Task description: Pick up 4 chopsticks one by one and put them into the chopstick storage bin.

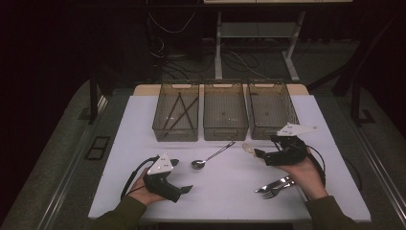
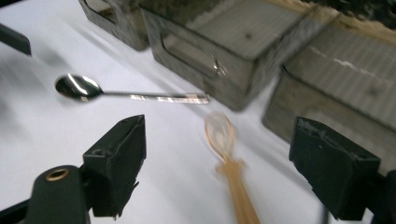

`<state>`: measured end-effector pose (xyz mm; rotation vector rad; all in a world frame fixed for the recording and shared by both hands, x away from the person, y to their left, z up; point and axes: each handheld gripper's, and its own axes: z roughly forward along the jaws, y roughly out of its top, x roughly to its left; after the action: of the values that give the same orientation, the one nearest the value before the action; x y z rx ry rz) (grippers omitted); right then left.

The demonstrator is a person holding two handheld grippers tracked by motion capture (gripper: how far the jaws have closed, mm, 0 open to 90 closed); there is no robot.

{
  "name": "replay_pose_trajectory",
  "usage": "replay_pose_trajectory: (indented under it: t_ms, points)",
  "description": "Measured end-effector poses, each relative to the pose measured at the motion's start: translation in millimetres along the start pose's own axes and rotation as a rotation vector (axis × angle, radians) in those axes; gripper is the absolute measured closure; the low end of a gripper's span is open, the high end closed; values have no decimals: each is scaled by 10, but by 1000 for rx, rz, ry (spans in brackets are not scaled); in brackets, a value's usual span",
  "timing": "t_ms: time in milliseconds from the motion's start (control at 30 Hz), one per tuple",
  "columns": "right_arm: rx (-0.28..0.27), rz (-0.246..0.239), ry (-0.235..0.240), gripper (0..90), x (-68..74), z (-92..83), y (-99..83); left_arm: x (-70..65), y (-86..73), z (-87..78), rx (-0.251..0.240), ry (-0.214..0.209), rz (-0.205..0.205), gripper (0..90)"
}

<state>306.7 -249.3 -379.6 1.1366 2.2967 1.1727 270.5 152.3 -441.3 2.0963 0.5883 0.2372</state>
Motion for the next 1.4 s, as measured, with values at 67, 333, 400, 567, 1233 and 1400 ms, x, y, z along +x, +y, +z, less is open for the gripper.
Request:
replay_pose_trajectory:
  t_ms: [67,333,400,567,1233,1400]
  points:
    - [5,5,-3,191,-40,-68,-77,0,0,0,1,0,0,0]
    - [47,33,-26,197,-155,-232,-359,-2,-1,1,6,5,7,0]
    - [63,30,-34,256,-176,-252,-418,-5,-1,3,6,4,8,0]
    - [99,46,-56,343,-256,-306,-543,-4,-3,5,9,3,8,0]
    - [237,109,-94,699,-469,-221,-802,-21,-4,15,18,0,22,0]
    - [248,116,-99,729,-481,-186,-819,-24,-3,15,16,0,22,0]
